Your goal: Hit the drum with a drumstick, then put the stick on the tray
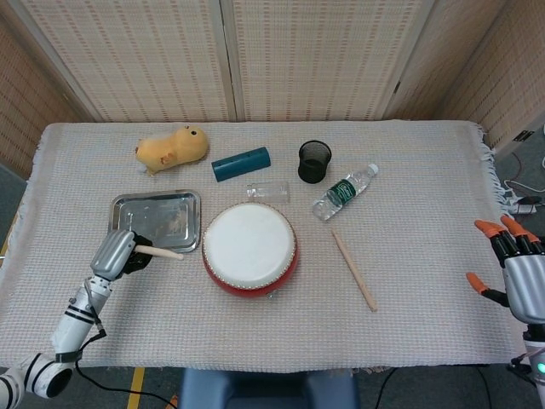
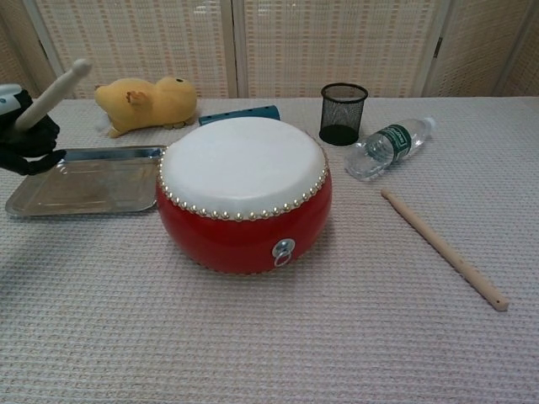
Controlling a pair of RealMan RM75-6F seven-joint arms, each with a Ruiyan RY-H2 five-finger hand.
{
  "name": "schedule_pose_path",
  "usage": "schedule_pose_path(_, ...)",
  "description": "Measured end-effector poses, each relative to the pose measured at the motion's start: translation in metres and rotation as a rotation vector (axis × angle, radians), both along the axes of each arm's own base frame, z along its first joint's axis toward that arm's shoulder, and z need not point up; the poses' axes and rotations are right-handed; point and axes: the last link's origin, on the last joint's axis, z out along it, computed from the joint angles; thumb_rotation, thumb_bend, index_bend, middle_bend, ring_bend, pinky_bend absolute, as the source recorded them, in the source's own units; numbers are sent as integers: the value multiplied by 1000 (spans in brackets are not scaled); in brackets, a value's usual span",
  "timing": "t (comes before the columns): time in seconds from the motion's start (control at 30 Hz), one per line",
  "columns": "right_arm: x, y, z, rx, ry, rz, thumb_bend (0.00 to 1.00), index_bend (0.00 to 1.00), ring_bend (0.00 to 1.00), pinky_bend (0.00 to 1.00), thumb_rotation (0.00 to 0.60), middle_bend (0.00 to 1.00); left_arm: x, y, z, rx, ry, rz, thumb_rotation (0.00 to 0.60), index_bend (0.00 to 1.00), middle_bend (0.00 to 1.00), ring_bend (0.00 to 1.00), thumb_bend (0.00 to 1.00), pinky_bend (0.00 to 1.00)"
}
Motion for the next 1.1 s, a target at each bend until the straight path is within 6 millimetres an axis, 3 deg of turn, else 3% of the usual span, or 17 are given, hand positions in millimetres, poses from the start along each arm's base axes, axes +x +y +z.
schedule_pose_path(0.17, 0, -2, 2, -2, -2, 11, 180, 172, 81, 224, 600, 209, 30, 24, -2, 88, 189, -60, 600, 1000, 1000, 1000, 754, 1000)
schedule_pose_path(0.37, -2, -4, 3, 1, -12, 16, 180, 172, 81, 224, 600, 209, 53, 42, -13, 125, 403, -106, 600, 1000, 1000, 1000, 754, 1000)
schedule_pose_path(0.7, -7, -4, 2, 2, -24, 14, 180, 172, 81, 224, 600, 208, 61, 55, -29, 142, 702, -111, 600, 1000, 1000, 1000, 753, 1000)
schedule_pose_path(0.83, -8, -2, 2, 2, -30, 16, 180, 172, 81, 224, 600, 208, 65, 53, -31, 117, 677, -73, 600, 1000, 1000, 1000, 752, 1000)
schedule_pose_path(1.1, -9, -1, 1, 2, -32, 13, 180, 172, 81, 224, 600, 208, 74, 57, -18, 48, 366, 50, 600, 1000, 1000, 1000, 751, 1000)
